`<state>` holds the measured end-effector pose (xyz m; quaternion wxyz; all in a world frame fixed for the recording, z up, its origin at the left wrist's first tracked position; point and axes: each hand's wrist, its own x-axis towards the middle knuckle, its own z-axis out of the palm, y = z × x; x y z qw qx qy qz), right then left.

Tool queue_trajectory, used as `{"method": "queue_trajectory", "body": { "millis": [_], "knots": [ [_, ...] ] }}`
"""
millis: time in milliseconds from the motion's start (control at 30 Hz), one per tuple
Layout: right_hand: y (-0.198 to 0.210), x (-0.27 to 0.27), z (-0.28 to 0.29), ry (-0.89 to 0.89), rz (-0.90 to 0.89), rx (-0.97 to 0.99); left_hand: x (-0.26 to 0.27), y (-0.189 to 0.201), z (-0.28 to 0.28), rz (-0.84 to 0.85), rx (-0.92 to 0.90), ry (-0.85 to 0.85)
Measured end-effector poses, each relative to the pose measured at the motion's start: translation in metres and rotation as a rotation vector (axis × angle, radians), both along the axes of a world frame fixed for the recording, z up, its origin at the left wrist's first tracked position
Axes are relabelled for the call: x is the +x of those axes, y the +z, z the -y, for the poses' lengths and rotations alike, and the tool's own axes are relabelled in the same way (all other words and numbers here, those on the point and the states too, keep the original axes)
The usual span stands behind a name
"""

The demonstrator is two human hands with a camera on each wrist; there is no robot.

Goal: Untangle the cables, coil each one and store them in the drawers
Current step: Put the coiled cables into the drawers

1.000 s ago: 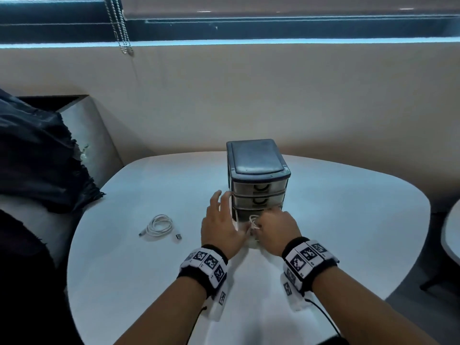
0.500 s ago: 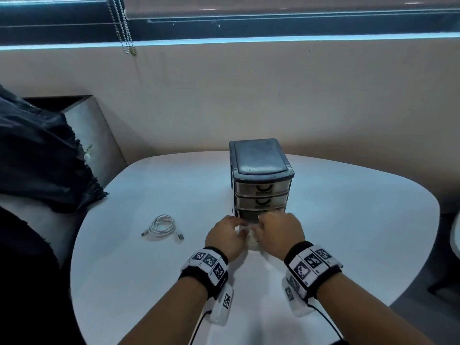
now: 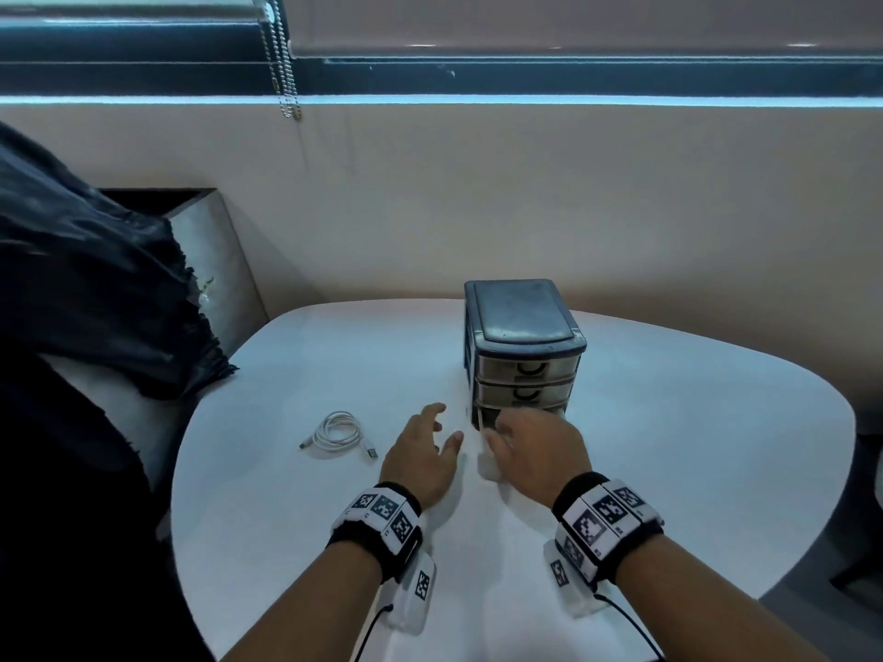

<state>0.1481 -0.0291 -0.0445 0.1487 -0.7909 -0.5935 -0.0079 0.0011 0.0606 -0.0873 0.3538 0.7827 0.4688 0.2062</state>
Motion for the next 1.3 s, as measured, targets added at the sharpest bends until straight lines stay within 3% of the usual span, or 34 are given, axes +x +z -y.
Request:
{"method": "queue_trajectory", "body": {
  "millis": [100,167,267,367,533,700,833,933,1033,1167,1300],
  "knots": [
    [0.011,-0.033,-0.021,0.062,-0.054,0.077,-0.041,0.005,-0.017,-0.029,0.081,0.200],
    [0.014,-0.061,-0.038,0.123,-0.100,0.071,-0.071,0.007,-0.033,-0.145,0.166,0.271],
    [0.015,-0.095,-0.058,0.174,-0.156,0.010,-0.106,0.005,-0.059,-0.482,0.196,0.198],
    [0.010,-0.113,-0.067,0.198,-0.187,-0.032,-0.121,-0.003,-0.074,-0.635,0.071,0.118],
    [0.003,-0.113,-0.070,0.169,-0.260,-0.096,-0.125,-0.003,-0.072,-0.567,0.074,0.076],
    [-0.001,-0.096,-0.061,0.087,-0.367,-0.061,-0.113,0.014,-0.054,-0.251,0.075,0.016],
    [0.012,-0.069,-0.051,-0.098,-0.601,0.020,-0.073,0.037,-0.025,-0.062,0.219,-0.080],
    [0.015,-0.042,-0.038,-0.135,-0.815,0.117,-0.035,0.045,-0.006,0.040,0.246,-0.140],
    [0.016,-0.014,-0.023,-0.278,-0.914,0.185,0.000,0.043,0.011,0.086,0.251,-0.200],
    [0.005,0.029,-0.016,-0.438,-0.911,0.192,0.021,0.032,0.020,0.100,0.239,-0.194],
    [-0.005,0.039,-0.012,-0.435,-0.726,0.053,0.014,0.015,0.009,0.018,0.138,-0.091]
  ]
}}
